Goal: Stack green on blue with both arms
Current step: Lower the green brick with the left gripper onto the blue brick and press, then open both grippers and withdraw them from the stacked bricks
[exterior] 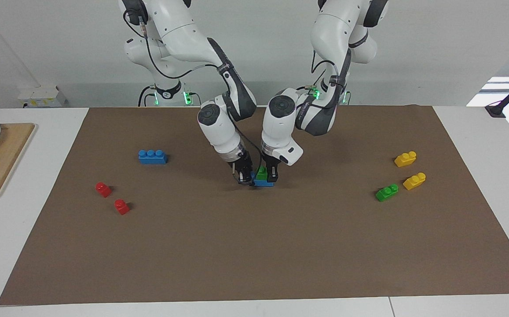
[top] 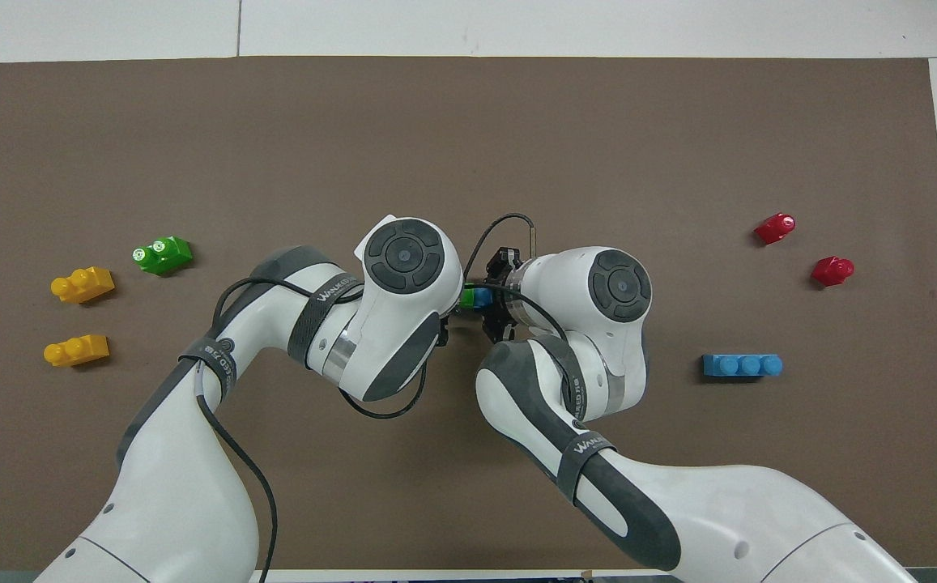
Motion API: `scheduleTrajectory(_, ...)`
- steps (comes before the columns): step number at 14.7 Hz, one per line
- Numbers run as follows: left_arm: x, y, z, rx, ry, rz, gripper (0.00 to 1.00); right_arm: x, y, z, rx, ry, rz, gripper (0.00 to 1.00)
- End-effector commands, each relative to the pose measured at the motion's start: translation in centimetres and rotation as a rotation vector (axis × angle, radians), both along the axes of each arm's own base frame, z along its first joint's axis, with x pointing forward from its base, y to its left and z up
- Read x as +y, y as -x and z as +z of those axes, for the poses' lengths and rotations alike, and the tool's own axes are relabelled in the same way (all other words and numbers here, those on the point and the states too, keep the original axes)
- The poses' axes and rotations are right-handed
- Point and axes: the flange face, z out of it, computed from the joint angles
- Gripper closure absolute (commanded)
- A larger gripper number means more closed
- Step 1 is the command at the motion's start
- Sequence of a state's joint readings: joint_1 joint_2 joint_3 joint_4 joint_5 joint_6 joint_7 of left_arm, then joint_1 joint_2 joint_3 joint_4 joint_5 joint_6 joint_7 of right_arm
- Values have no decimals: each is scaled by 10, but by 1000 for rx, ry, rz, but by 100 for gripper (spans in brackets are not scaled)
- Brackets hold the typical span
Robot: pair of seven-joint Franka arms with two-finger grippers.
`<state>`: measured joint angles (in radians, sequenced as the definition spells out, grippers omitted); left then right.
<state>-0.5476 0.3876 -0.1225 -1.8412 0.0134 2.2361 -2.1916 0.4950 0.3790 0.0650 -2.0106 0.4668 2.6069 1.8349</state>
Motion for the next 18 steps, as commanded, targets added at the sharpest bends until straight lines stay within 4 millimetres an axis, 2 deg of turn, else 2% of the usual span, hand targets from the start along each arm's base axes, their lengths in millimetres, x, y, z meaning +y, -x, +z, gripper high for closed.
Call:
scheduleTrajectory(1,2,3,-4,-5,-17,-25,0,-10,-1,-5,-6,-1,-33,100)
scheduleTrajectory(5,5,-2,1,-4,-17,-16,0,-16,-4,-6,2,-1,-45,100)
scheduleTrajectory(6,5,-2,4,-6,-16,-15,0,-15,-4,-5,1,-1,-42,73)
scheduleTrajectory(7,8,-6,10,-14,-12,-10,0,-14,-3,-5,1,-1,-41,41)
scheduleTrajectory(8,14,-11,17,-23,-7,2,0,-15,-4,-5,5,-1,-43,31)
scheduleTrajectory(10,32,-21,36,-37,-2,30,0,-16,-7,-3,4,-7,-54,17)
scheduleTrajectory(14,70,-34,79,-59,1,80,0,-15,-8,0,6,-15,-60,8)
scheduleTrajectory(18,115,-35,119,-34,-27,-91,0,-31,-26,30,35,-35,-66,5)
